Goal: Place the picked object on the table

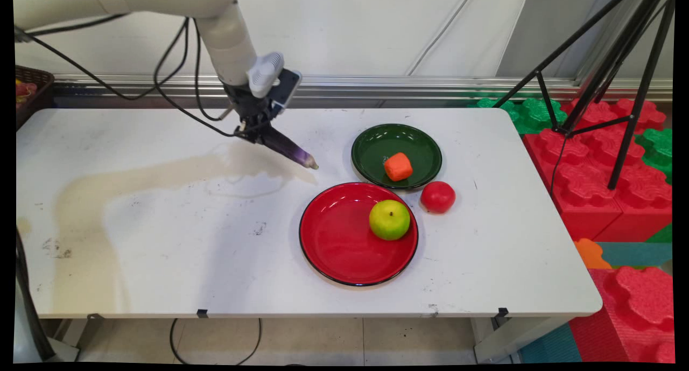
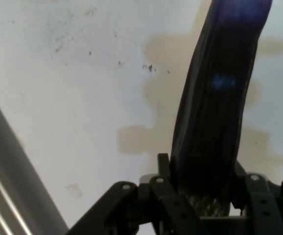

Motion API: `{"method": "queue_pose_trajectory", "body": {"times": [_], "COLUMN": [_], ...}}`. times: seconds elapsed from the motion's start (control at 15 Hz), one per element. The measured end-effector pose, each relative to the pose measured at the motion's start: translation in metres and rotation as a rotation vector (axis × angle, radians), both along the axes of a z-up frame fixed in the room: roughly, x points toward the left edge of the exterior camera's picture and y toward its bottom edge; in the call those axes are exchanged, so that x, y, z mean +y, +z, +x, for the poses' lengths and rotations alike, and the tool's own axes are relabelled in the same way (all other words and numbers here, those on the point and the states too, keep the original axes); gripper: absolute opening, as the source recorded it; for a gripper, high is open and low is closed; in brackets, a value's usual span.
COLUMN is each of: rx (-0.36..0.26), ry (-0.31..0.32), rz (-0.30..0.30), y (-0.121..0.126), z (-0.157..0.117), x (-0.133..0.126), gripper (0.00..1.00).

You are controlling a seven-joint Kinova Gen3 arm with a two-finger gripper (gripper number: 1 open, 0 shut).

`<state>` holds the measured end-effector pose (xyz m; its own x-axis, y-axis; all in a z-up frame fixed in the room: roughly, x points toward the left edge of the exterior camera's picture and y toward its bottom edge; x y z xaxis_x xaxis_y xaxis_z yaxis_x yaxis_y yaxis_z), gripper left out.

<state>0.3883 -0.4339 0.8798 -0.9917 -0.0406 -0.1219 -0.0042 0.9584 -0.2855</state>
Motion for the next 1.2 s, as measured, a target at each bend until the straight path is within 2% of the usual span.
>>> {"method": "queue_pose_trajectory", "body": {"times": [0.4, 1.0, 1.07, 1.2], "rx": [-0.003, 0.005, 0.006, 0.007], "ry": [-0.042, -0.090, -0.095, -0.107], "rz": [0.029, 0.062, 0.065, 0.066], "y": [-0.037, -0.073, -0.076, -0.080], "z": [-0.011, -0.021, -0.022, -0.024], "x": [-0.019, -0.032, -0.033, -0.034], "gripper": [0.00, 0.00, 1.00, 1.00]}}
